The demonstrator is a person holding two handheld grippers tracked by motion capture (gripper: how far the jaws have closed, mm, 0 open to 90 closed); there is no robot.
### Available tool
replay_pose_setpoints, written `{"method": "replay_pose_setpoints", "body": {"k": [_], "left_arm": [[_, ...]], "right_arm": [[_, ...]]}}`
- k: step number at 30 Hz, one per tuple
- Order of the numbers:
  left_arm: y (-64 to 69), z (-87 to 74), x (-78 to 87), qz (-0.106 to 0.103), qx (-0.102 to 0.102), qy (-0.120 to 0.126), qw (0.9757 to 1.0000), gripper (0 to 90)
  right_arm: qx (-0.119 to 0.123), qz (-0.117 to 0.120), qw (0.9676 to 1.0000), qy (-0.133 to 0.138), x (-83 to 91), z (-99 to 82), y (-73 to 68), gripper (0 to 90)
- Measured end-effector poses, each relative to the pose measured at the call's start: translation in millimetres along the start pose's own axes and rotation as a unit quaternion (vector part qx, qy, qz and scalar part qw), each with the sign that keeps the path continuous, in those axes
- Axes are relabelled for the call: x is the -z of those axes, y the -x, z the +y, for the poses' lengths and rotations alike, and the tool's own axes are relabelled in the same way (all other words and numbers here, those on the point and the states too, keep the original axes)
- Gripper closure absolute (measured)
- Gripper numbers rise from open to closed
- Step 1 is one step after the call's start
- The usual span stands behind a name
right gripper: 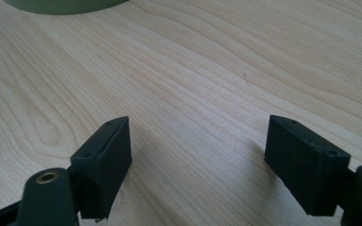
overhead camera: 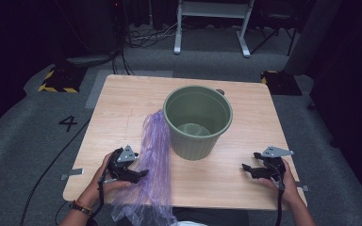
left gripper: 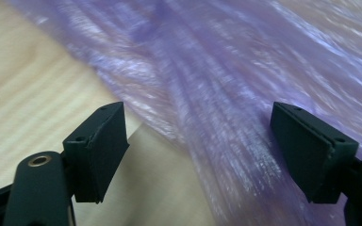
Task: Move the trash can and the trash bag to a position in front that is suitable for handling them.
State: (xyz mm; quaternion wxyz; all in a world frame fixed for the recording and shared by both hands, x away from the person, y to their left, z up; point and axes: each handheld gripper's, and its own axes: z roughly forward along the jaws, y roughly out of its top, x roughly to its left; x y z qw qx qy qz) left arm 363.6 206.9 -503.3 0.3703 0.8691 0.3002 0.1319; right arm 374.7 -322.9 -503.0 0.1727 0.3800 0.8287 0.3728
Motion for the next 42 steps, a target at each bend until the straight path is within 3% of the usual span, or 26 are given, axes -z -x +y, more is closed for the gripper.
{"method": "replay_pose_setpoints", "body": {"k": [3,6,9,10,13,14,16,18,19,22,23,24,25,27,28,29,30,31,33,34,35,37,39,42], "left_arm": [[-9.9,3.3,-3.4,0.026,0.024,0.000,0.9994,21.6],[-15.6,4.0,-4.3,0.030,0.035,0.003,0.9989,24.8],[-26.6,4.3,-4.2,0.074,0.054,0.009,0.9957,28.6],[-26.6,4.3,-4.2,0.074,0.054,0.009,0.9957,29.7],[-38.2,6.1,-5.8,0.084,0.086,0.005,0.9927,30.1],[-37.0,6.7,-6.2,0.086,0.087,0.004,0.9925,29.9],[-30.7,7.6,-7.0,0.068,0.081,0.002,0.9944,27.5],[-22.9,8.0,-2.5,0.050,0.052,0.008,0.9974,24.6],[-19.9,8.6,3.9,0.054,0.034,0.018,0.9978,23.2],[-21.0,7.4,33.2,0.043,0.036,0.072,0.9958,22.7],[-21.0,7.4,33.2,0.043,0.036,0.072,0.9958,23.5],[-23.4,3.2,50.1,0.024,0.034,0.074,0.9964,23.9],[-24.2,0.7,54.9,0.009,0.033,0.067,0.9972,23.3],[-23.4,-8.1,63.5,-0.021,0.017,0.043,0.9987,29.6],[-21.0,-14.6,65.8,-0.046,0.007,0.022,0.9987,30.7],[-19.5,-17.4,65.7,-0.062,0.002,0.014,0.9980,32.9],[-19.5,-17.4,65.7,-0.062,0.002,0.014,0.9980,35.2],[-12.7,-21.3,61.5,-0.096,-0.013,-0.008,0.9952,35.5],[-3.0,-20.6,53.0,-0.122,-0.032,-0.029,0.9915,35.8],[-3.0,-20.6,53.0,-0.122,-0.032,-0.029,0.9915,35.7],[6.0,-16.6,42.4,-0.131,-0.049,-0.041,0.9894,35.8],[14.3,-11.8,31.0,-0.138,-0.060,-0.048,0.9875,36.0],[22.0,-5.9,22.5,-0.140,-0.072,-0.042,0.9867,38.7],[31.0,4.4,10.8,-0.130,-0.071,-0.036,0.9883,43.2]], "right_arm": [[0.000,0.000,1.0000,0.000,-0.1,0.0,0.1,23.8],[0.000,0.000,1.0000,0.000,-0.1,0.0,0.1,23.8],[-0.001,0.000,1.0000,0.000,-0.1,0.0,0.2,23.7],[-0.001,0.000,1.0000,0.000,-0.1,0.0,0.2,23.7],[-0.001,0.001,1.0000,0.000,-0.2,0.1,0.4,23.6],[0.000,0.001,1.0000,0.000,-0.1,0.2,0.4,23.6],[0.000,0.002,1.0000,0.000,-0.1,0.3,0.6,23.7],[0.003,0.002,1.0000,0.001,0.3,0.2,-0.1,25.3],[0.005,-0.002,1.0000,0.002,0.6,0.3,-1.0,26.2],[0.009,0.003,0.9999,0.012,3.1,1.7,-4.7,27.8],[0.009,0.003,0.9999,0.012,3.1,1.7,-4.7,27.8],[0.016,0.005,0.9996,0.021,5.9,5.3,-10.1,29.3],[0.018,0.011,0.9995,0.022,6.9,6.8,-12.3,30.2],[0.026,0.021,0.9990,0.029,8.9,10.3,-18.9,31.0],[0.033,0.022,0.9987,0.032,9.4,12.2,-22.7,31.6],[0.040,0.030,0.9982,0.034,9.3,14.2,-27.3,32.1],[0.040,0.030,0.9982,0.034,9.3,14.2,-27.3,32.1],[0.045,0.039,0.9977,0.033,8.2,15.8,-32.2,32.0],[0.049,0.044,0.9973,0.032,7.3,16.1,-34.6,32.0],[0.049,0.044,0.9973,0.032,7.3,16.1,-34.6,32.0],[0.051,0.044,0.9973,0.030,6.6,15.3,-35.0,32.0],[0.050,0.045,0.9973,0.030,6.2,14.3,-33.2,32.7],[0.046,0.045,0.9975,0.031,6.0,12.8,-30.4,33.1],[0.036,0.042,0.9980,0.030,5.9,9.4,-24.3,33.8]]}}
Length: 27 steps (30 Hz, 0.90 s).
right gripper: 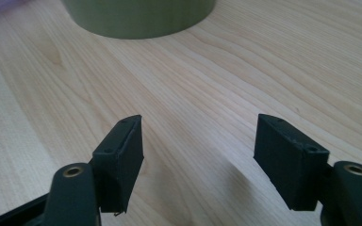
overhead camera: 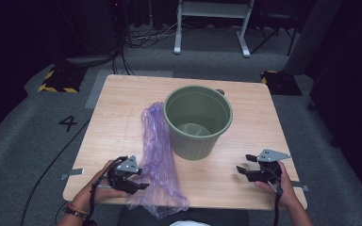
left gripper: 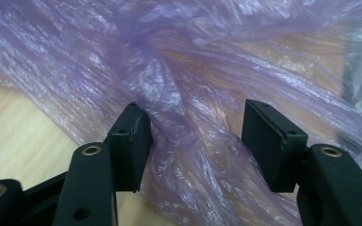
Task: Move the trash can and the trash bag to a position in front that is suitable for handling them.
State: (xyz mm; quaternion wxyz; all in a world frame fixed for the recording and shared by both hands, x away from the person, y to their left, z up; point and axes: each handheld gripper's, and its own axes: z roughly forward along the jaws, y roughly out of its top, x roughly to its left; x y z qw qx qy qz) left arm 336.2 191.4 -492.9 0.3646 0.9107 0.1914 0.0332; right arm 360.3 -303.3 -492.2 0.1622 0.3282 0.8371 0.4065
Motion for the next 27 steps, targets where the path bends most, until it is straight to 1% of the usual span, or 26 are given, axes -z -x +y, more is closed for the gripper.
{"method": "replay_pose_setpoints", "body": {"k": [1,2,4,5,6,7,8,9,10,11,12,14,17,19,21,22,23,24,25,26,27], "left_arm": [[1.4,3.0,-3.4,0.003,-0.002,0.001,1.0000,43.5],[4.0,8.8,-9.3,0.014,-0.007,0.000,0.9999,43.5],[8.8,18.4,-20.2,0.031,-0.010,0.000,0.9995,38.9],[11.2,23.3,-25.1,0.033,-0.014,0.001,0.9994,38.9],[13.7,27.9,-29.6,0.032,-0.021,-0.002,0.9993,39.1],[15.5,31.2,-33.4,0.034,-0.024,0.001,0.9991,38.4],[18.0,36.7,-39.3,0.037,-0.015,0.005,0.9992,38.5],[19.9,40.7,-43.3,0.035,-0.018,0.006,0.9992,39.7],[19.9,40.7,-43.3,0.035,-0.018,0.006,0.9992,40.0],[23.3,48.7,-51.7,0.044,-0.014,0.009,0.9989,39.9],[24.6,51.1,-54.7,0.044,-0.007,0.012,0.9990,39.7],[26.5,57.3,-62.2,0.047,-0.002,0.018,0.9987,38.9],[29.0,68.3,-73.1,0.057,0.007,0.018,0.9982,38.3],[31.2,76.0,-81.6,0.064,0.012,0.024,0.9976,37.5],[33.6,83.0,-89.3,0.072,0.016,0.029,0.9969,37.0],[34.6,86.4,-92.6,0.075,0.019,0.029,0.9966,36.9],[35.9,89.4,-95.4,0.073,0.021,0.027,0.9968,36.7],[35.9,89.4,-95.4,0.073,0.021,0.027,0.9968,35.7],[37.7,92.7,-98.9,0.074,0.016,0.028,0.9967,35.1],[38.4,93.7,-100.0,0.076,0.015,0.028,0.9966,35.1],[40.1,96.7,-103.5,0.075,0.017,0.031,0.9966,34.4]], "right_arm": [[-0.005,-0.001,1.0000,-0.001,0.7,-1.5,2.5,34.3],[-0.007,0.000,1.0000,0.001,1.3,-2.2,3.5,34.6],[-0.009,-0.001,0.9999,0.005,3.9,-2.7,4.4,34.8],[-0.007,-0.002,0.9999,0.007,5.0,-2.3,4.1,34.8],[-0.005,-0.001,0.9999,0.011,6.3,-1.6,3.3,34.8],[-0.004,-0.001,0.9999,0.014,7.8,-0.3,2.0,34.7],[-0.002,-0.001,0.9999,0.016,9.0,1.0,0.6,34.7],[0.002,0.003,0.9998,0.021,11.2,3.8,-2.7,34.6],[0.002,0.003,0.9998,0.021,11.2,3.8,-2.7,34.6],[0.014,0.014,0.9993,0.033,14.4,10.3,-11.3,34.5],[0.023,0.018,0.9989,0.035,15.0,13.7,-16.4,34.6],[0.037,0.028,0.9982,0.038,14.2,19.2,-24.9,34.7],[0.051,0.046,0.9970,0.035,9.5,26.2,-36.5,35.0],[0.059,0.054,0.9963,0.031,6.0,30.0,-42.4,34.0],[0.057,0.064,0.9958,0.031,3.0,33.0,-47.0,31.9],[0.056,0.077,0.9949,0.034,1.4,34.1,-49.2,31.5],[0.055,0.086,0.9942,0.033,-0.2,35.0,-51.7,31.0],[0.055,0.086,0.9942,0.033,-0.2,35.0,-51.7,31.0],[0.053,0.099,0.9932,0.030,-7.0,36.6,-55.9,28.2],[0.053,0.099,0.9932,0.030,-7.0,36.6,-55.9,28.2],[0.054,0.098,0.9935,0.019,-16.5,37.5,-58.5,26.6]]}}
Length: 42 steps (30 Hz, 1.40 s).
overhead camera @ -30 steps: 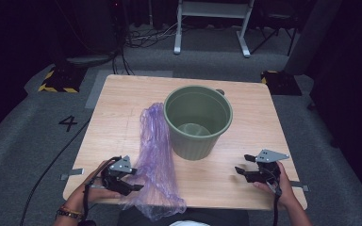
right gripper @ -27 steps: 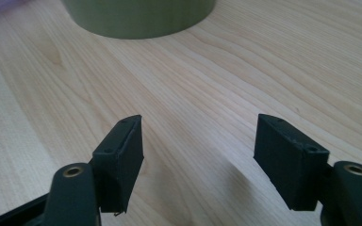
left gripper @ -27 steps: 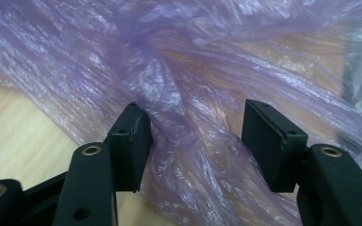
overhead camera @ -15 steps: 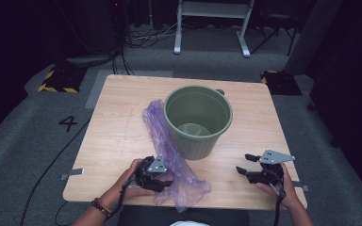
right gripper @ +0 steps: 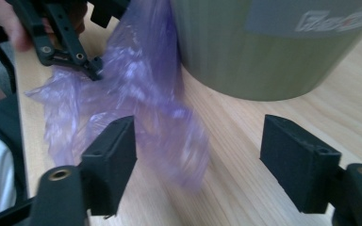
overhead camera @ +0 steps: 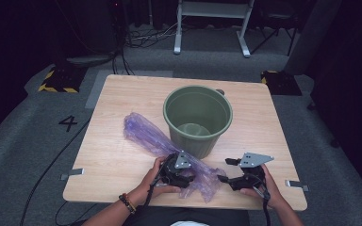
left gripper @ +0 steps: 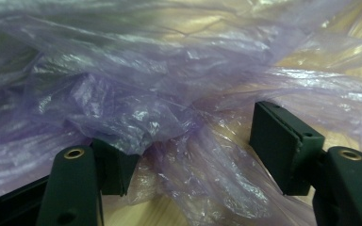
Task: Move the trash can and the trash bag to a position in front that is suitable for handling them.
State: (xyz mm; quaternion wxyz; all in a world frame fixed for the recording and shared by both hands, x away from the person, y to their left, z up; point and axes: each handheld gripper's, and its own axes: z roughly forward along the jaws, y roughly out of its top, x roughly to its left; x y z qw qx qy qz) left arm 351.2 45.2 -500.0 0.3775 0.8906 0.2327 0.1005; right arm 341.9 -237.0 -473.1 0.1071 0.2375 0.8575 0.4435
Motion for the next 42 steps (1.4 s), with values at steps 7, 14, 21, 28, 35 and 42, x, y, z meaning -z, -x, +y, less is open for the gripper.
{"method": "replay_pose_setpoints", "body": {"k": [7,14,21,28,35,42], "left_arm": [[2.2,2.9,2.7,-0.022,-0.011,0.014,0.9996,25.9],[-11.5,-4.2,41.6,-0.019,-0.013,0.061,0.9978,23.3],[-37.3,-17.1,81.8,0.034,-0.004,0.075,0.9966,23.8],[-84.3,-43.5,99.9,0.061,0.022,0.033,0.9974,24.9],[-93.3,-59.8,90.3,0.020,0.023,-0.010,0.9995,30.3],[-86.8,-63.6,84.2,0.012,0.010,-0.030,0.9994,39.4]], "right_arm": [[0.007,-0.008,0.9991,-0.040,-27.5,-5.8,2.3,38.8],[0.013,-0.042,0.9976,-0.054,-18.5,-16.5,19.2,84.9],[-0.017,-0.082,0.9957,-0.041,5.8,-31.4,63.6,82.7],[-0.091,-0.184,0.9781,-0.034,23.6,-31.1,111.6,48.3],[-0.077,-0.201,0.9765,-0.017,53.5,-16.7,95.0,29.8],[-0.045,-0.135,0.9898,0.010,75.9,-14.9,52.5,26.3]]}}
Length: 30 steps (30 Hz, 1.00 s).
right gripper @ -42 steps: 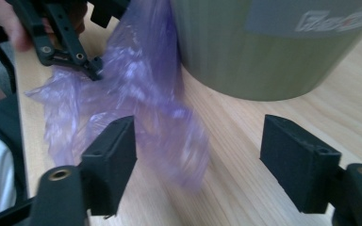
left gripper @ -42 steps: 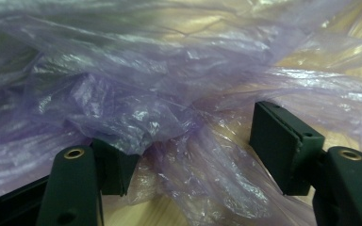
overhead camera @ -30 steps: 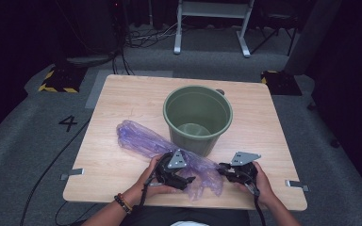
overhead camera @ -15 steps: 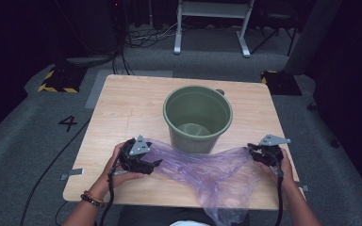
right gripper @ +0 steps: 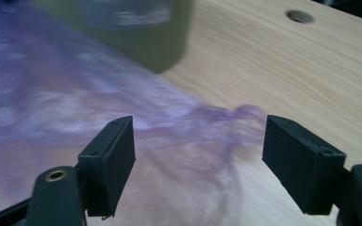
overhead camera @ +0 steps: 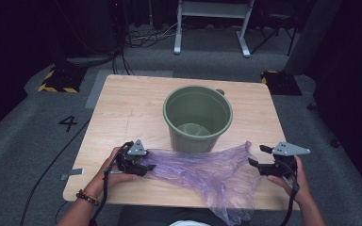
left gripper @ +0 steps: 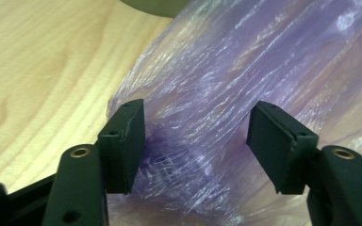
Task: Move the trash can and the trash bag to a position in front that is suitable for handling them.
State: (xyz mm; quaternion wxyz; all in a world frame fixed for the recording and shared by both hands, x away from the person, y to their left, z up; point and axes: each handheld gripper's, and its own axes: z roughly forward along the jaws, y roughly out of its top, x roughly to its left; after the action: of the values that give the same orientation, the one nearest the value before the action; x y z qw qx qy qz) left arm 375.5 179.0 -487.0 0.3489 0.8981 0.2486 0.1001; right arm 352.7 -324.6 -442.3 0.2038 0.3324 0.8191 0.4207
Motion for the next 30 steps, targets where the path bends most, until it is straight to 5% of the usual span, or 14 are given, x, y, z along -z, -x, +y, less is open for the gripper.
{"method": "replay_pose_setpoints", "body": {"k": [3,6,9,10,13,18,21,24,29,30], "left_arm": [[4.4,-2.9,-4.4,0.006,-0.002,-0.009,0.9999,39.3],[4.2,-4.3,-4.2,0.005,0.004,-0.006,1.0000,39.4],[3.8,-5.7,-4.4,0.004,0.009,-0.001,0.9999,39.4],[3.7,-6.6,-4.4,0.004,0.012,0.002,0.9999,39.1],[3.7,-8.0,-4.5,0.005,0.014,0.007,0.9999,38.5],[2.0,-8.4,-5.2,0.002,0.019,0.011,0.9998,33.9],[1.8,-8.5,-5.0,-0.002,0.018,0.016,0.9997,32.4],[1.1,-7.6,-1.0,-0.005,0.021,0.030,0.9993,27.6],[-2.3,-6.9,10.2,-0.008,0.029,0.052,0.9982,25.5],[-4.3,-8.4,15.5,-0.009,0.034,0.063,0.9974,25.5]], "right_arm": [[0.017,0.064,0.9976,0.018,18.0,-2.3,-20.3,23.9],[0.029,0.126,0.9915,0.006,16.0,-10.7,-38.8,23.0],[0.045,0.132,0.9902,-0.016,7.3,-18.7,-48.3,24.7],[0.053,0.141,0.9878,-0.040,-4.5,-27.7,-52.4,35.5],[0.062,0.151,0.9848,-0.060,-15.4,-36.4,-50.1,54.4],[0.054,0.127,0.9885,-0.062,-24.7,-44.2,-38.7,79.7],[0.054,0.117,0.9894,-0.066,-27.4,-45.3,-33.9,83.5],[0.036,0.101,0.9925,-0.059,-34.0,-44.0,-14.5,87.7],[0.028,0.052,0.9963,-0.063,-44.3,-37.4,14.3,89.9],[0.018,0.027,0.9972,-0.067,-52.3,-32.4,32.2,90.0]]}}
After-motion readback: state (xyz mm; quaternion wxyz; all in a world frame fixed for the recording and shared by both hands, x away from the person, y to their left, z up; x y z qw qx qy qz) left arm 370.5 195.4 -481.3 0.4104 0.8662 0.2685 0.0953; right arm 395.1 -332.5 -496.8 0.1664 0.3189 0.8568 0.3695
